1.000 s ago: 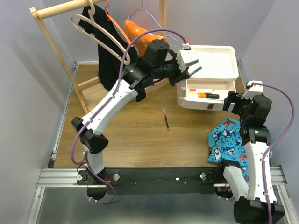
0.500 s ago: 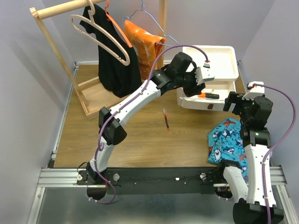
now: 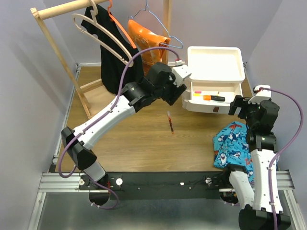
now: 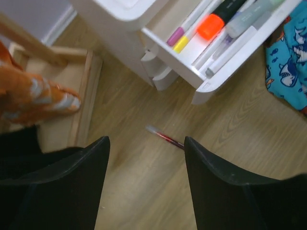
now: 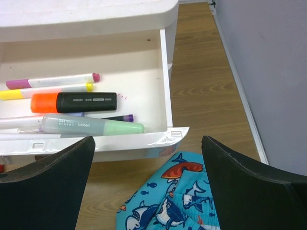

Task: Sort the stationery into containers
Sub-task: Place the pen in the drawer, then pick up the pen from the center of the board.

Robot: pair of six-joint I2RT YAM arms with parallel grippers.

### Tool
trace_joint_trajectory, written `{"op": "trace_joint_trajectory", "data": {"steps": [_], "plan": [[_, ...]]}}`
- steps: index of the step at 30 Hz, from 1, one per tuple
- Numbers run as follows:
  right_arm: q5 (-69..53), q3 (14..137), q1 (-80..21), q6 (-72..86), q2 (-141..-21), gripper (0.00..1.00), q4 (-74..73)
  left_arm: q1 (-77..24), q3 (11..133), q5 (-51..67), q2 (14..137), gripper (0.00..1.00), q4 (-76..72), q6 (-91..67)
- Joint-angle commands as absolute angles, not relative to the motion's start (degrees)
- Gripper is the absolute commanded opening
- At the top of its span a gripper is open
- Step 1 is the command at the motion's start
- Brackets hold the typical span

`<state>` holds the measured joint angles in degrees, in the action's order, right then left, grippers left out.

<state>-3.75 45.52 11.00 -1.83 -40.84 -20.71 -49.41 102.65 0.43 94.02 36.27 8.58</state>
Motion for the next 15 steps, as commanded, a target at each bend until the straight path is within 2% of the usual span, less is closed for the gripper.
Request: {"op": "trace_joint_trajectory", "data": {"steps": [1, 4, 9, 12, 15], "plan": [[-5.1, 43.5, 11.6, 1.3, -40.5, 1.0, -20.5, -46.9, 93.3, -5.2, 93.8, 0.69, 43.9, -14.6], [-5.4, 44.1, 11.6, 1.6, -41.0, 1.0, -20.7, -45.9, 90.3, -1.0, 95.8, 0.65, 44.7, -21.4], [-7.7, 47.4, 11.6, 0.5, -41.0, 0.99, -25.1, -43.8, 89.1, 5.3, 101.6, 0.56, 42.5, -24.0], [-12.2, 49.1, 11.6, -1.2, -39.1, 0.98, -27.9, -42.3, 90.8, 7.9, 106.6, 0.52, 41.2, -25.4], [-11.6, 49.7, 11.6, -1.4, -37.7, 0.98, -29.0, -42.2, 94.8, 8.6, 111.6, 0.52, 40.6, -25.0]]}}
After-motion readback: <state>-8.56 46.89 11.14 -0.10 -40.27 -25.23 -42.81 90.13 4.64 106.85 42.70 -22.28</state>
